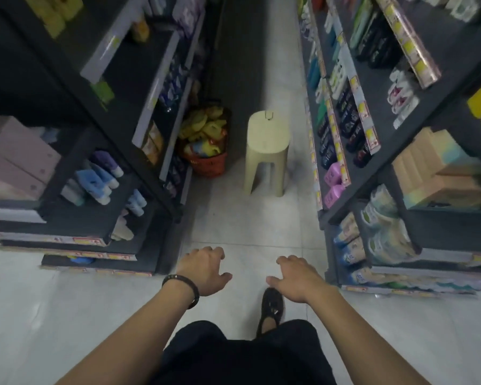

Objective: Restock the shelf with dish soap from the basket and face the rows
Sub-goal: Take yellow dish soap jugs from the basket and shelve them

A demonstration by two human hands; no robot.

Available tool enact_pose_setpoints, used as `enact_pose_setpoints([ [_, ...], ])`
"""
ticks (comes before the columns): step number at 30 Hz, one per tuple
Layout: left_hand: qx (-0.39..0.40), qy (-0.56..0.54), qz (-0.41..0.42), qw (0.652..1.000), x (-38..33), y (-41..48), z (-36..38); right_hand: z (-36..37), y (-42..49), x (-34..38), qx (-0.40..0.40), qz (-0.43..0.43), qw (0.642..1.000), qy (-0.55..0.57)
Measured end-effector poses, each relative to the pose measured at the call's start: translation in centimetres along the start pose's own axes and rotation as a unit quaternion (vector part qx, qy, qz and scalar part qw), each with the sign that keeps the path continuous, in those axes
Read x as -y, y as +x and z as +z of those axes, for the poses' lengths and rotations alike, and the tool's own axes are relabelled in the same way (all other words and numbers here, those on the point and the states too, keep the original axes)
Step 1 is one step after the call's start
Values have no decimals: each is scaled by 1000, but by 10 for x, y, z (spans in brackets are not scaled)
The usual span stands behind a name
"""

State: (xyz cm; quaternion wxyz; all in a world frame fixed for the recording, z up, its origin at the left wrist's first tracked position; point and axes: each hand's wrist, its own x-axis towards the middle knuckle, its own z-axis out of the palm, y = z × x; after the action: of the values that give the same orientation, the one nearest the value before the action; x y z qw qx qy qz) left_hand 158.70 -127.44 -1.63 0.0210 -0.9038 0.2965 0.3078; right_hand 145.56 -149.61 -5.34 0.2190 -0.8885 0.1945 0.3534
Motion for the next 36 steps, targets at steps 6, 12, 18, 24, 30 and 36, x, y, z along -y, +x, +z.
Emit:
enact_pose_setpoints([
  [6, -1, -60, -32, 998, -16, 96, -82, -105, 89, -25, 9, -30, 999, -12],
  [12, -6, -98, -49, 994, -4, 193, -136, -196, 173, -26, 19, -40, 999, -27],
  [18, 14, -84, -38, 996, 34, 308, -198, -290, 266, -1, 28, -22, 999, -35],
  [24, 42, -65, -35, 996, 68, 397, -267, -390, 338, 33, 11, -35, 999, -25],
  [30, 45, -90, -54, 993, 85, 455, -316, -451, 407, 48, 36, -46, 998, -14],
  [36, 32, -112, -116, 986, 96, 495, -349, -500, 478, 64, 62, -81, 994, -49],
])
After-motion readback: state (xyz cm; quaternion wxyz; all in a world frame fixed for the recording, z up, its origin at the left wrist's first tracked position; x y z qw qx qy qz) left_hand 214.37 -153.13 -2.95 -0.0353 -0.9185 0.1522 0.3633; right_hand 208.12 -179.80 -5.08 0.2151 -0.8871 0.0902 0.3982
